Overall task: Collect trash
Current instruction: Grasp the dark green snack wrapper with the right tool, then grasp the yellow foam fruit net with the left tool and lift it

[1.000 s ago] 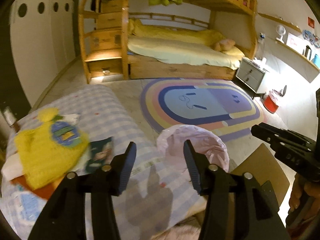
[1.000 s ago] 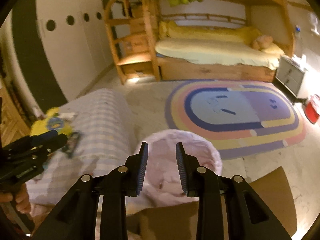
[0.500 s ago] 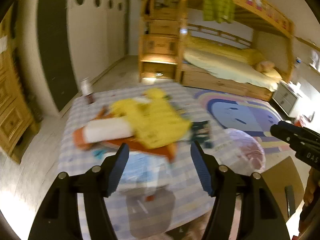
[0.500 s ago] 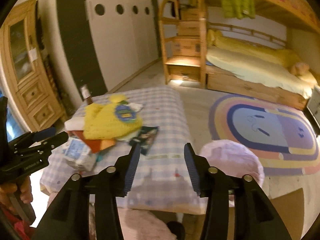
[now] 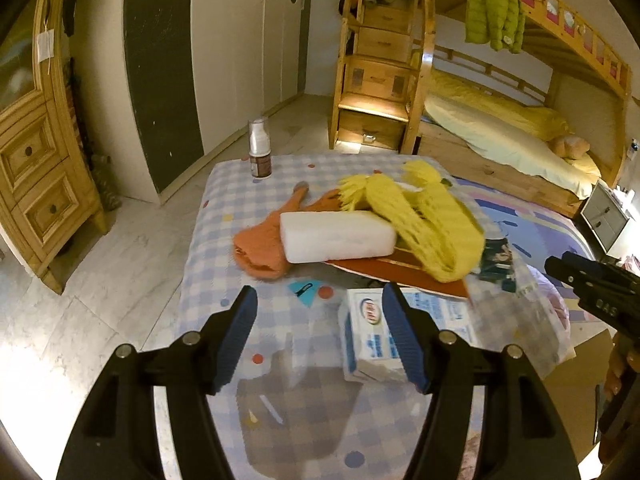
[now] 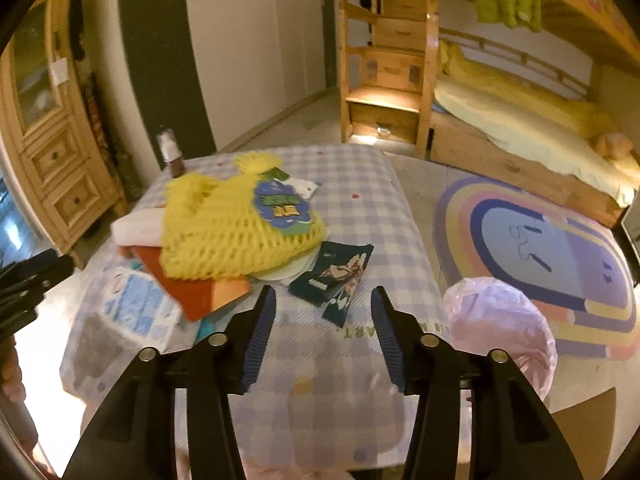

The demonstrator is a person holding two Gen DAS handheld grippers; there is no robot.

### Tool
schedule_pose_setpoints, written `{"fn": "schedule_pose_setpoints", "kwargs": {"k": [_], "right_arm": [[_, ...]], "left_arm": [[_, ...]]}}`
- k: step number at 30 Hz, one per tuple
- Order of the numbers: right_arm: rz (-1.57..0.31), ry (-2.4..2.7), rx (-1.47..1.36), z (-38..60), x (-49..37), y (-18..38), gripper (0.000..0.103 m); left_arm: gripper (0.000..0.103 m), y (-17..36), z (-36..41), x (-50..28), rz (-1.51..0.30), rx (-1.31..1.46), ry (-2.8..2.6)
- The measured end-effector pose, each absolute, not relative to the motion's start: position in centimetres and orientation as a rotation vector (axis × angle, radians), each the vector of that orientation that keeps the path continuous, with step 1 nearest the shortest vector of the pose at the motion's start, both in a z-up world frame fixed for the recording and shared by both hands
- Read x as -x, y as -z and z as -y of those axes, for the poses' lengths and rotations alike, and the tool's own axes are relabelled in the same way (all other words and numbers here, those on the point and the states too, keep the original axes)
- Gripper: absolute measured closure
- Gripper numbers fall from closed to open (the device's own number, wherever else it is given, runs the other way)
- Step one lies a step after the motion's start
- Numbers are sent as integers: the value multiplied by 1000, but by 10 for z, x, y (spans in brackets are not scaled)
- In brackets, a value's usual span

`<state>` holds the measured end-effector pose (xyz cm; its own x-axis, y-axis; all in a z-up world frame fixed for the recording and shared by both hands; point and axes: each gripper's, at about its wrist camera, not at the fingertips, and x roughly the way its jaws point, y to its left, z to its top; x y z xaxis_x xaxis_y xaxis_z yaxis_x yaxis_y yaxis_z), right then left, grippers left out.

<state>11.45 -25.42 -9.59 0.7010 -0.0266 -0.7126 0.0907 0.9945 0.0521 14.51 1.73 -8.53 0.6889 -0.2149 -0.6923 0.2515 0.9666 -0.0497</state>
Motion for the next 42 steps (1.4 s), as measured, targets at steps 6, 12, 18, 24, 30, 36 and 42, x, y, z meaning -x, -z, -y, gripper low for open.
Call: {"fn": "schedule_pose_setpoints", "kwargs": {"k": [6,12,18,24,30,36,42], "right_arm": [[-827,69,-119,269,-140,112,71],[-876,47,-168,288,-170,128,65],[-912,18,-218,301,-190,145,58],[-915,-33,-251,302,-193,153,72],[-856,-57,-265,304,-171,131,95],[-763,-17,-167,299,-135,100,95],[-735,10,-128,303,-116,91,95]], "left_arm": [[40,93,-19,-159,-779,-31,254],[40,97,-12,-168,-780,-2,219],[39,98,0,-174,-785,-7,183],[39,101,12,-177,-806,-17,172],[39,100,21,-170,-815,-33,179],[32,95,38,-154,-804,-56,219],[32,96,69,-155,-828,-59,309]]}}
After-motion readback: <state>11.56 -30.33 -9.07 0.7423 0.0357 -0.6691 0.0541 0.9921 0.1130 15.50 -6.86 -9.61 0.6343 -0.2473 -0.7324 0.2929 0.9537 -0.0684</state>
